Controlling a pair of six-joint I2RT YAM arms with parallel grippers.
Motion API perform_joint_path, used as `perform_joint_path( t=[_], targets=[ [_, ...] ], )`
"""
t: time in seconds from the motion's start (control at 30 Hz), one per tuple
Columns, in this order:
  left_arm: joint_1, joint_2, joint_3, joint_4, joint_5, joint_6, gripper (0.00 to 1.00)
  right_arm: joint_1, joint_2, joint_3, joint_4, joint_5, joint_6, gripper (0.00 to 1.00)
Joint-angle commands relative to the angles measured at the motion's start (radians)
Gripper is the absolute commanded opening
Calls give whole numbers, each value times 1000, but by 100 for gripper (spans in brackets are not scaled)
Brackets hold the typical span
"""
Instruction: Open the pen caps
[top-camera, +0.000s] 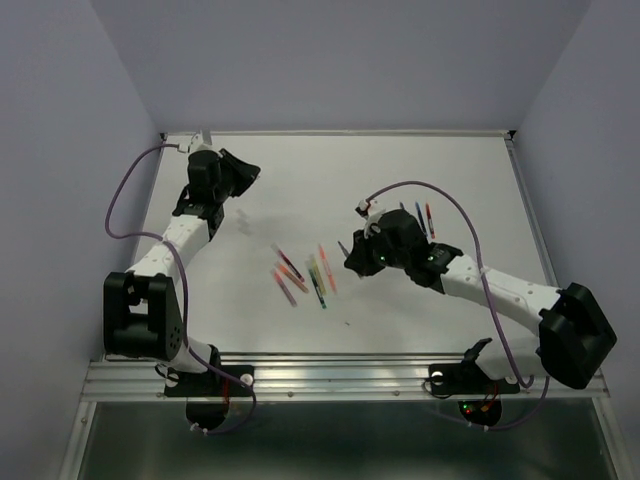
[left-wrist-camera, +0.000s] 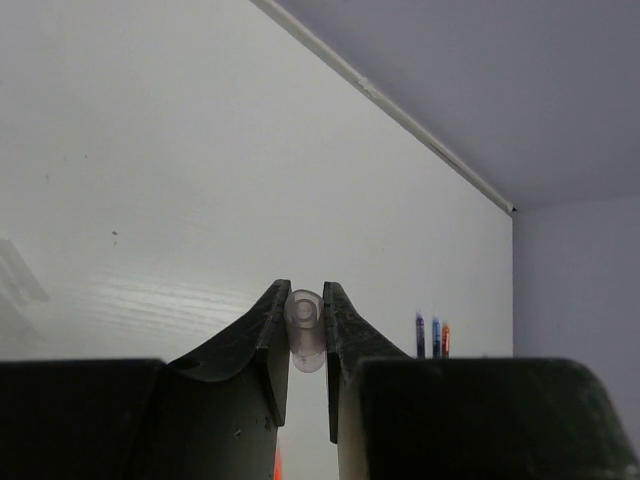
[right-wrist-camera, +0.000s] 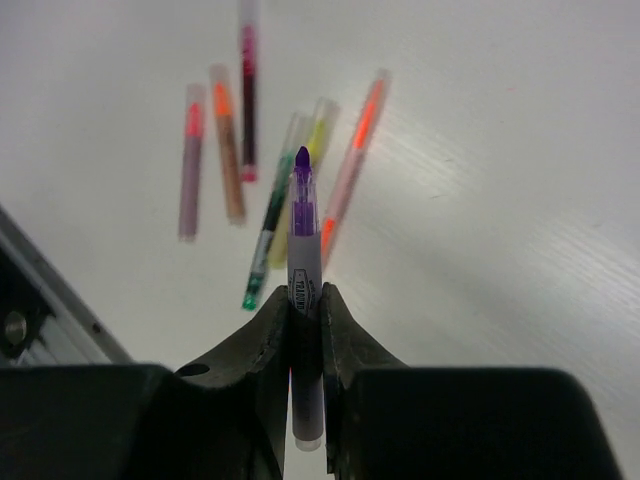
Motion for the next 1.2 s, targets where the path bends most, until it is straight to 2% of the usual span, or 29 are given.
perform_joint_path(
  t=[0.0,0.13,0.23,0.27,0.47,0.6,0.8,0.87,0.9,0.97,1.0,1.17],
  targets=[
    [-1,-61,-62,-48,-58,26,0,-106,56,81,-28,147,24,1],
    [-1,-93,-156,-107,-107,27,0,-211,188,165,-33,309,-57,1],
    [-1,-104,-203,-153,-159,26,0,-239,265,234,-33,382,-134,1],
    [-3,-110,-220,-172,-205,27,0,-262,308,245,-8,391,-173,1],
    [-3,-101,-233,-214,-270,24,0,-371,463,349,-13,367,-226,5],
    [-3,-65,-233,-223,-275,24,0,-391,526,369,-14,342,-249,12],
    [-3,-24,-223,-238,-284,20,0,-400,590,403,-31,379,-249,17],
    [-3,-18,-220,-245,-301,15,0,-410,593,411,-42,374,-244,24],
    [-1,-15,-219,-254,-311,13,0,-410,589,409,-43,371,-244,32],
    [-3,-6,-213,-255,-319,9,0,-410,581,409,-43,371,-237,35],
    [-1,-1,-213,-255,-321,6,0,-410,577,409,-45,370,-235,41],
    [-3,37,-196,-255,-327,-2,0,-410,531,411,-57,341,-226,47]
  ],
)
